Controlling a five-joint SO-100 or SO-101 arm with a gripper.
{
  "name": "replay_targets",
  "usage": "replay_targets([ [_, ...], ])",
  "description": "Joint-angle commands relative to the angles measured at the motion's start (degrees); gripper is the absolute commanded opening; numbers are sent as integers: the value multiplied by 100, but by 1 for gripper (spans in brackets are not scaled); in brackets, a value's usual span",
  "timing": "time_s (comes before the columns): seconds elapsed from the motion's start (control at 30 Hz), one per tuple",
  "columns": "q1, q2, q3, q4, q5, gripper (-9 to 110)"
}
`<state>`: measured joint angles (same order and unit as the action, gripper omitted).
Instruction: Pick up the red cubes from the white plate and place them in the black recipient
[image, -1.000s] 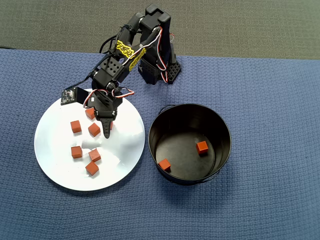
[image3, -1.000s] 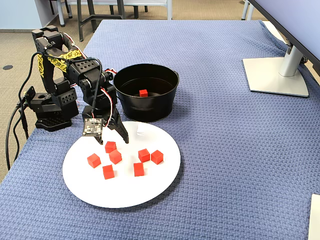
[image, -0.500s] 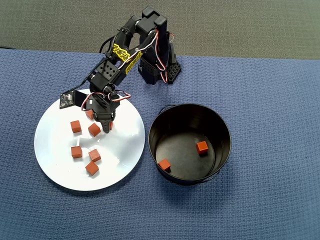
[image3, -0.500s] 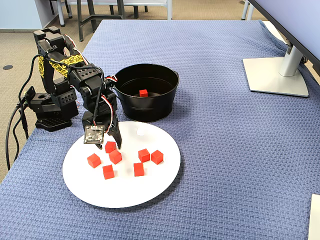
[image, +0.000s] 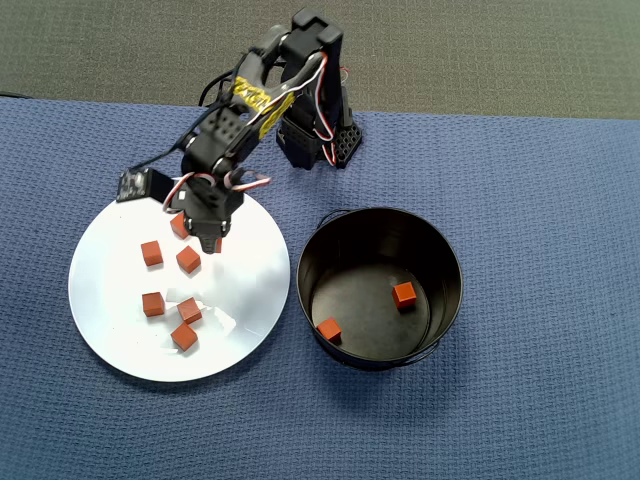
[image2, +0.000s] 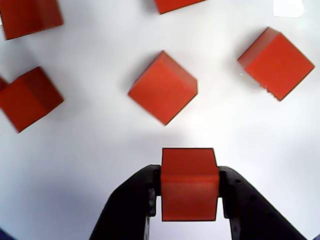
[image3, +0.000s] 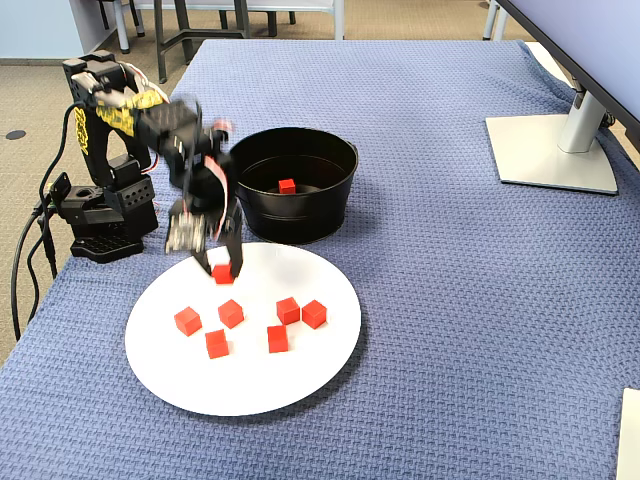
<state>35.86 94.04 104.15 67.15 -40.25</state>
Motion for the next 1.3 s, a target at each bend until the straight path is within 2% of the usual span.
replay_targets([
  [0.0,-633,967,-791,554,554,0],
  [0.47,-3797,1890,-1248,589,2312,0],
  [0.5,-4087,1890,-1169,598,2364,3],
  [0.6,-4834,1863,-958,826,2241,32],
  [0.67,-4922,1811,-976,932,2127,40],
  [0.8,-4289,1696,-1081,1116,1327,43],
  [0.9,-3454,1731,-826,1204,343,43],
  [1.0,-2364,1819,-149,967,-1318,45],
  [1.1,-1204,1863,791,9,-2988,45],
  [1.27,176,1837,1679,-870,-5115,44],
])
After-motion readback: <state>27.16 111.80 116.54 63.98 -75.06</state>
